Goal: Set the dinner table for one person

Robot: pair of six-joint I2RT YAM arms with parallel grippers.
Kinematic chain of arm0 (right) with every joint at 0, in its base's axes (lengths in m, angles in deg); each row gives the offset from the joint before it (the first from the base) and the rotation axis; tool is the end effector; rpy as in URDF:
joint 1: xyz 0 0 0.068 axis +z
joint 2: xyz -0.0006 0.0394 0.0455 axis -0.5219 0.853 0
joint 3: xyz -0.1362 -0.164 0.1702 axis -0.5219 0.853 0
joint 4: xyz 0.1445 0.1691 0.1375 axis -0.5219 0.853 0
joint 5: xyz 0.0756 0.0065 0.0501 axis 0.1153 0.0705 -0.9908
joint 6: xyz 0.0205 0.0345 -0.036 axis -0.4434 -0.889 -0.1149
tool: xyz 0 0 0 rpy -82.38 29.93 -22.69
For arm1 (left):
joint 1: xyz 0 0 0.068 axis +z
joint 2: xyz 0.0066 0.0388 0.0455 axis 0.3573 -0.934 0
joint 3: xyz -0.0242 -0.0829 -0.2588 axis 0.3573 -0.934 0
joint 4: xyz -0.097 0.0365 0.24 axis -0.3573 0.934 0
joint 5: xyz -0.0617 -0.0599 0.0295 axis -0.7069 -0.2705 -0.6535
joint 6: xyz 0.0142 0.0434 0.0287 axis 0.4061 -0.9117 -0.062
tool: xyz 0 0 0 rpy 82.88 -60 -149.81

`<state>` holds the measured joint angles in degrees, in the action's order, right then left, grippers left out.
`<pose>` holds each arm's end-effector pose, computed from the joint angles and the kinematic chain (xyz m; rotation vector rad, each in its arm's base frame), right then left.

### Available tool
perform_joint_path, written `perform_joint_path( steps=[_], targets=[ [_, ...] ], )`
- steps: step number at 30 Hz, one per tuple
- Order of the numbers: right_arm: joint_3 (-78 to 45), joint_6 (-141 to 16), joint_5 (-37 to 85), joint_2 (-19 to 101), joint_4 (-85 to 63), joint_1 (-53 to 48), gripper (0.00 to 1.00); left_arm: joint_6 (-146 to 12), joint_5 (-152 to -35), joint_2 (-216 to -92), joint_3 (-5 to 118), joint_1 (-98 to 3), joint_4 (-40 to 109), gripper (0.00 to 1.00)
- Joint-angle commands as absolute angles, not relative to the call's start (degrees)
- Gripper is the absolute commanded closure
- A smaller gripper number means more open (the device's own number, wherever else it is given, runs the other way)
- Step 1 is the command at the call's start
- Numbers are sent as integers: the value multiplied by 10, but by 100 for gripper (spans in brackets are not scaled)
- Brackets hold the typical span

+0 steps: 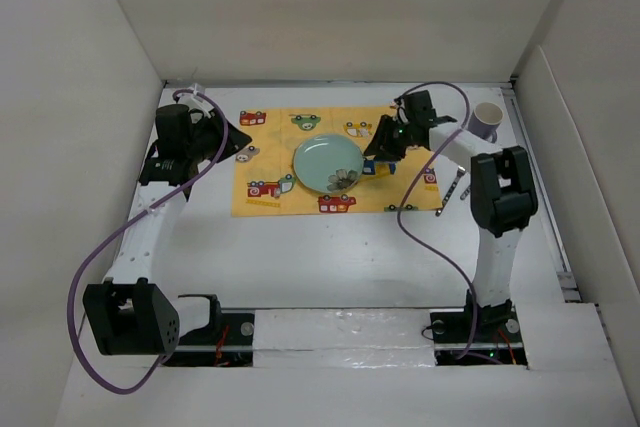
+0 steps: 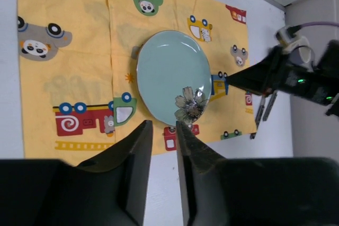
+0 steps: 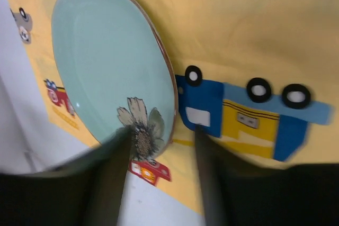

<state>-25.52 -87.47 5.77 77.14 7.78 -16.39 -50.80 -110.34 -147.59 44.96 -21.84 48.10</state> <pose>0.4266 0.1310 0.1845 0.1672 2.5623 0.8965 0.2761 -0.0195 0.3470 -0.1620 1.9512 -0.7557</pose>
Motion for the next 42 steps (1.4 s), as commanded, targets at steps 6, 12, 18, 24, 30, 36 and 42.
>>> perform_joint_path(
  steps=[6, 12, 18, 24, 30, 36, 42],
  targets=[
    [-321, -819, 268, 621, 107, -308, 100, -552, -1091, -1472, 448, -219, 481, 100],
    [-414, -847, 456, 663, 166, -415, 43, -567, -1086, -1464, 440, -219, 489, 75],
    [-534, -833, 473, 758, 258, -441, 40, -569, -1086, -1456, 430, -219, 487, 68],
    [-566, -821, 487, 817, 284, -453, 42, -568, -1090, -1460, 430, -219, 485, 68],
    [-565, -822, 493, 846, 295, -453, 50, -568, -1089, -1466, 433, -219, 487, 68],
    [-512, -829, 517, 787, 230, -432, 100, -565, -1089, -1471, 439, -219, 491, 69],
    [-451, -781, 493, 688, 124, -375, 100, -562, -1095, -1480, 446, -219, 489, 69]
  ],
)
